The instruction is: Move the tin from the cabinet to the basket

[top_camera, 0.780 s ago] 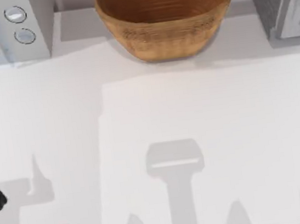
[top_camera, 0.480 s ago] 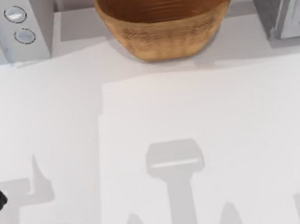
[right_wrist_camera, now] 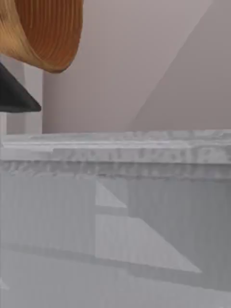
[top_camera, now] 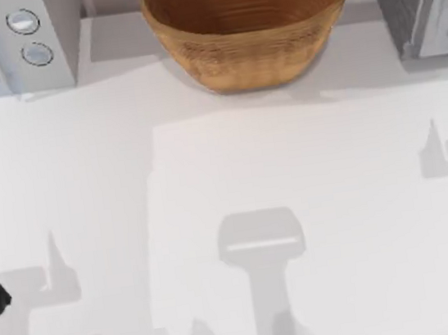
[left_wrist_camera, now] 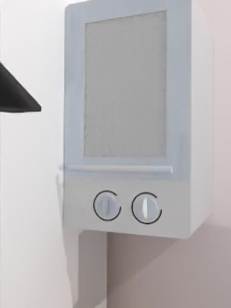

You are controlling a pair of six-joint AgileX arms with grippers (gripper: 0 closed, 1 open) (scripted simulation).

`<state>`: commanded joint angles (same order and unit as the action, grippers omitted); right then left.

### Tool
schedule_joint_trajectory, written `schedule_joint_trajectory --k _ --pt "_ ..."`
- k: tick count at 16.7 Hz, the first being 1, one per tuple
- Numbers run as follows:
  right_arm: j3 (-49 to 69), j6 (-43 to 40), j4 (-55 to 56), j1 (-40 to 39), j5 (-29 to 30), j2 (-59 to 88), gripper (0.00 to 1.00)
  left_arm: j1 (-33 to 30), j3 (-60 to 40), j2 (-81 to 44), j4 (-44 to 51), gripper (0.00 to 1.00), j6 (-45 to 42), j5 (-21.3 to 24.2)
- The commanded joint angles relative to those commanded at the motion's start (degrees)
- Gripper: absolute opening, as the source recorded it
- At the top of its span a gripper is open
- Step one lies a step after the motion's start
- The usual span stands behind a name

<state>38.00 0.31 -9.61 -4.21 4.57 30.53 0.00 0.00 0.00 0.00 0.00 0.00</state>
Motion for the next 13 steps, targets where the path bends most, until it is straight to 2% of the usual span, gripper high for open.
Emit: schedule_joint_trajectory --k 8,13 --pt "43.7 0.4 -9.8 -4.4 4.6 31.1 1.00 0.0 0.0 0.0 0.0 1.00 0.0 0.0" --pt "59.1 0.6 -13.6 -6.1 6.3 43.2 1.00 0.0 0.0 0.0 0.0 1.00 0.0 0.0"
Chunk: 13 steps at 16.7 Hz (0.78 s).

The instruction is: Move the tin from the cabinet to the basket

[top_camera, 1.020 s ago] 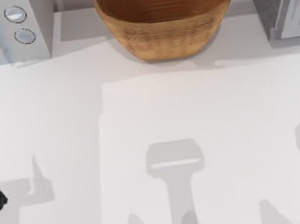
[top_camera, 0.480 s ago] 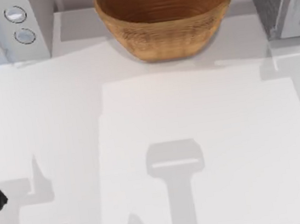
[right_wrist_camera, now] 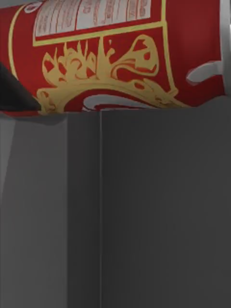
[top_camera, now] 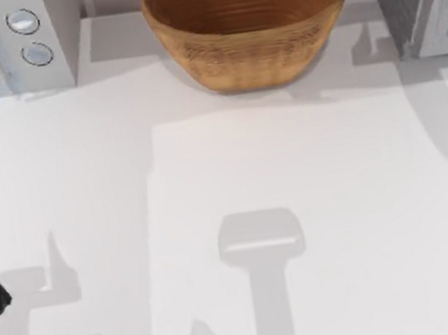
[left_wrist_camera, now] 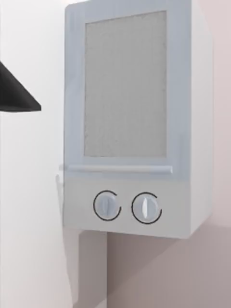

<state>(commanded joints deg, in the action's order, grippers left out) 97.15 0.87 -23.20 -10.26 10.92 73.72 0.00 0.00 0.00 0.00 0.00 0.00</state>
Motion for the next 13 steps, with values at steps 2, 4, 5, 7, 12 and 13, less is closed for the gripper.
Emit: schedule_joint_trajectory --k 2,4,5,7,12,13 --pt "2.3 0.0 -0.6 -0.3 0.3 2.0 1.00 0.0 0.0 0.0 0.0 1.00 0.0 0.0" --pt "2.6 0.0 -0.7 -0.3 0.3 2.3 1.00 0.0 0.0 0.0 0.0 1.00 0.0 0.0" --pt "2.6 0.0 -0.7 -0.3 0.3 2.3 1.00 0.0 0.0 0.0 0.0 1.00 0.0 0.0" --pt "2.5 0.0 -0.6 -0.1 0.3 2.1 1.00 0.0 0.0 0.0 0.0 1.00 0.0 0.0" --pt "4.1 -0.1 0.4 -5.6 6.1 4.7 1.00 0.0 0.0 0.0 0.0 1.00 0.0 0.0" --pt "4.5 -0.2 0.8 -7.5 8.0 5.5 1.00 0.0 0.0 0.0 0.0 1.00 0.0 0.0"
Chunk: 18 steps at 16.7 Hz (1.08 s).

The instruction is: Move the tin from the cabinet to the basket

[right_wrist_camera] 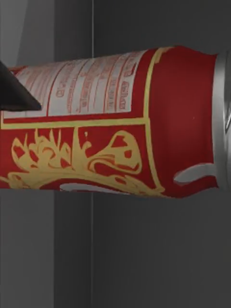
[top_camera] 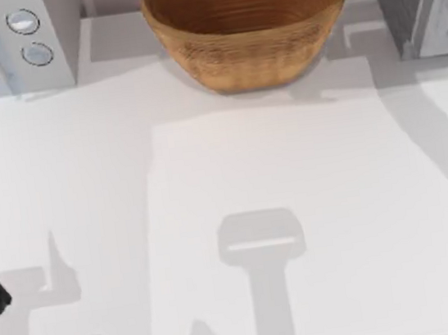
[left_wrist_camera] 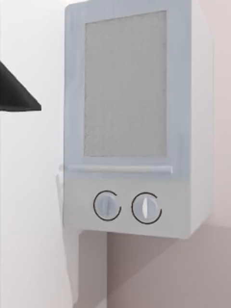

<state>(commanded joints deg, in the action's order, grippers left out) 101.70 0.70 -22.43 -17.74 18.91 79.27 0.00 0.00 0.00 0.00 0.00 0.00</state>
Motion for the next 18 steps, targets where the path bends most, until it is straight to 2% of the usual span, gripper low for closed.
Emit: schedule_joint_trajectory --k 4,6,11,18 --pt "1.4 -0.1 1.6 -7.3 7.7 2.8 1.00 0.0 0.0 0.0 0.0 1.00 0.0 0.0" --pt "1.7 -0.1 1.8 -8.4 8.8 3.3 1.00 0.0 0.0 0.0 0.0 1.00 0.0 0.0" --pt "2.4 -0.1 1.8 -7.8 8.2 4.1 1.00 0.0 0.0 0.0 0.0 1.00 0.0 0.0" --pt "12.9 -0.1 2.2 -3.5 4.0 14.8 1.00 0.0 0.0 0.0 0.0 1.00 0.0 0.0"
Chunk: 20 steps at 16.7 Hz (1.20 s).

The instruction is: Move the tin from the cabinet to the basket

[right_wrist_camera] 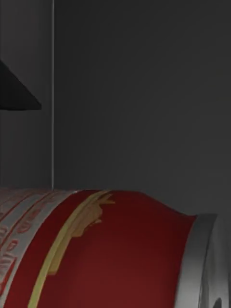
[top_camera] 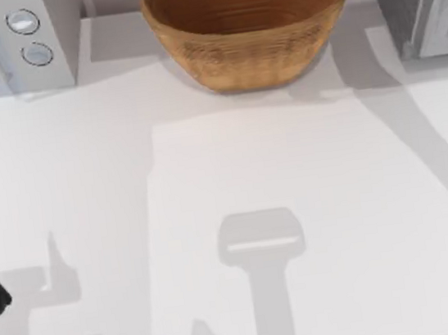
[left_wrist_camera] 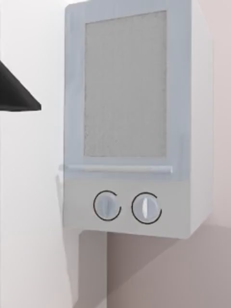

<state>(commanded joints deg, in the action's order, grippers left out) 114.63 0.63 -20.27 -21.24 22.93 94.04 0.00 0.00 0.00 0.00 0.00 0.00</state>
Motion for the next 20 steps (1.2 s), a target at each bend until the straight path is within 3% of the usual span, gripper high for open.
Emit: schedule_joint_trajectory --k 4,17,20 --pt "0.1 0.0 0.0 0.1 -0.1 0.1 1.00 0.0 0.0 0.0 0.0 1.00 0.0 0.0" --pt "0.1 0.0 0.0 0.1 -0.1 0.1 0.02 0.0 0.0 0.0 0.0 1.00 0.0 0.0" --pt "0.1 0.0 0.0 0.1 -0.1 0.1 0.00 0.0 0.0 0.0 0.0 1.00 0.0 0.0"
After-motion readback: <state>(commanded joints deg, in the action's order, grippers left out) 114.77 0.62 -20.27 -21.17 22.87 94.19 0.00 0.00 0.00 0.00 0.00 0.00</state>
